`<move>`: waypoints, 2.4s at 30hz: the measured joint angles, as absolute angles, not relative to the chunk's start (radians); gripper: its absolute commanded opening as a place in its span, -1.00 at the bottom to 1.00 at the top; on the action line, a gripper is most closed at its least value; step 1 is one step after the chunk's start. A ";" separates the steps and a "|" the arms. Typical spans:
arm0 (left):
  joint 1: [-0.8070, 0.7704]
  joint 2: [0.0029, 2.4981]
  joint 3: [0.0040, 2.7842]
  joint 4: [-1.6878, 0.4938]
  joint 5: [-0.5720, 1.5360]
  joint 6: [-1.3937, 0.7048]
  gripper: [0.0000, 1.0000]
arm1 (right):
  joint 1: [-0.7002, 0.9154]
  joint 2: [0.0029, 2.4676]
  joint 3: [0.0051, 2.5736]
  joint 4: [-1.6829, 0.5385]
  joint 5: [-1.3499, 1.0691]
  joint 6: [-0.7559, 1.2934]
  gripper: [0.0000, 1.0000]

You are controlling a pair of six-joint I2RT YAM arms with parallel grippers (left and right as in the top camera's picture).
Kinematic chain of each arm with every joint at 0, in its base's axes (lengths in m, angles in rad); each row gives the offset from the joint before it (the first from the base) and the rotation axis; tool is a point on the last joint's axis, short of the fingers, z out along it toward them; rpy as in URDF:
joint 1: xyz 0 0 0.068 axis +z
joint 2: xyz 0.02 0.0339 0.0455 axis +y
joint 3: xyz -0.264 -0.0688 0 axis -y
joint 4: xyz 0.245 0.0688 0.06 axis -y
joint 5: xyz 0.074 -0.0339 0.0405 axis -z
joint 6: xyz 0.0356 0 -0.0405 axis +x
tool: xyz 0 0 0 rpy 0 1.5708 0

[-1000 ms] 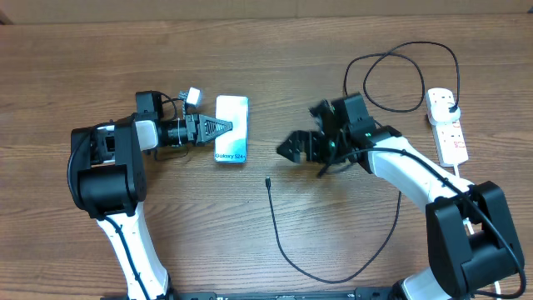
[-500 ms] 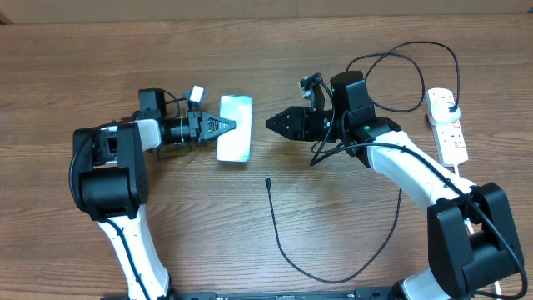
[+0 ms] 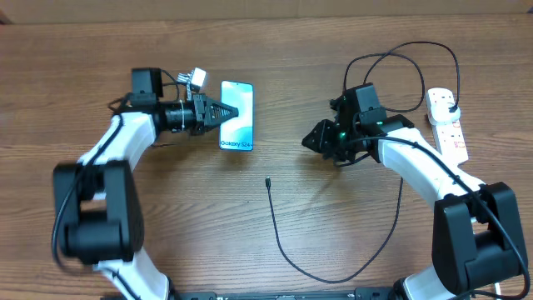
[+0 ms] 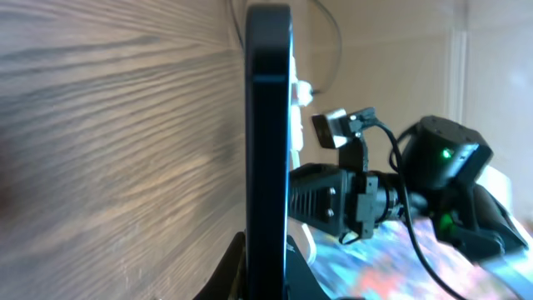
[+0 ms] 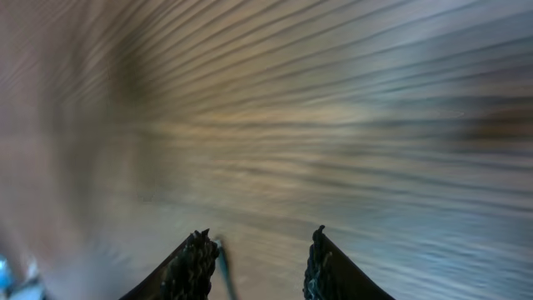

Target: Plug charger to phone and switch on socket

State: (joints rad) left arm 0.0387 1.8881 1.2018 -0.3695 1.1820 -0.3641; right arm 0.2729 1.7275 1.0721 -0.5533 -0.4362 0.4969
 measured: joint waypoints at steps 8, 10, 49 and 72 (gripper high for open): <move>-0.103 1.710 1.368 -0.921 0.548 -0.352 -0.92 | 0.269 1.728 1.065 -0.509 -0.355 0.497 0.12; -0.167 1.711 1.391 -0.978 0.430 -0.345 -0.92 | 0.276 1.728 1.054 -0.487 -0.347 0.498 0.19; -0.406 1.987 1.441 -0.980 -0.088 -0.368 -0.74 | 0.311 1.728 1.034 -0.463 -0.247 0.493 0.81; -0.406 2.025 1.437 -0.984 -0.087 -0.391 -0.92 | 0.311 1.728 1.034 -0.444 -0.247 0.493 1.00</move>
State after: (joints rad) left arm -0.4057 2.0254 1.4372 -0.9840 -0.0868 -0.3908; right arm 0.3111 1.7275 1.0336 -0.4438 -0.2466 0.4931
